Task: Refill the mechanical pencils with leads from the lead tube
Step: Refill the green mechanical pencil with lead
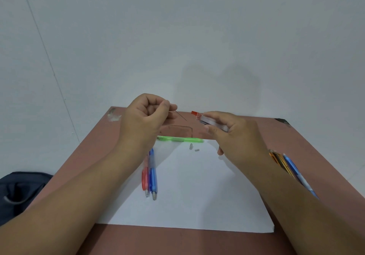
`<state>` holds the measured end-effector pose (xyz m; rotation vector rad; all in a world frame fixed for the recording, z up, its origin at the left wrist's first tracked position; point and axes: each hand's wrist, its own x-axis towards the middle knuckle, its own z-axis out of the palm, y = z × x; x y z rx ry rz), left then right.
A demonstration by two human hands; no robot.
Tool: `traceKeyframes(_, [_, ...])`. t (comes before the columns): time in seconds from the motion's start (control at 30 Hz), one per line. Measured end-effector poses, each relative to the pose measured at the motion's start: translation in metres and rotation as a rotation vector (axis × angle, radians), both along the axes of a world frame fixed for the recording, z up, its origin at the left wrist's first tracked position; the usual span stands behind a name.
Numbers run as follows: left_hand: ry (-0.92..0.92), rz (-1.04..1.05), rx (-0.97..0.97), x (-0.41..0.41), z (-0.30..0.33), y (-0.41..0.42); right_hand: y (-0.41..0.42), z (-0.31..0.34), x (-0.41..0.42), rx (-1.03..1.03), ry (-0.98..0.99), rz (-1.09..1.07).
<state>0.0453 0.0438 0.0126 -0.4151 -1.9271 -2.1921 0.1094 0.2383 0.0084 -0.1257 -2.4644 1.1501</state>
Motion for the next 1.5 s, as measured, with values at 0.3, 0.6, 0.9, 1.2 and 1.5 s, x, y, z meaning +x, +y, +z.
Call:
traceKeyframes(0.3, [-0.108,-0.041,0.09,-0.01,-0.004,-0.001,-0.001,-0.001,-0.005,-0.163,-0.068,0.071])
traceKeyframes(0.6, [-0.169,-0.149,0.083,-0.018,-0.01,-0.001,-0.005,0.003,-0.002,-0.382,-0.108,0.24])
traceKeyframes(0.9, [-0.161,-0.249,0.086,-0.01,-0.006,-0.001,-0.006,0.005,-0.002,-0.444,-0.147,0.204])
traceKeyframes(1.2, [-0.148,-0.193,0.001,-0.019,-0.013,-0.003,-0.004,0.008,-0.002,-0.636,-0.134,0.261])
traceKeyframes(1.5, [-0.141,-0.179,-0.014,-0.02,-0.015,-0.003,-0.009,0.005,0.0,-0.596,-0.105,0.358])
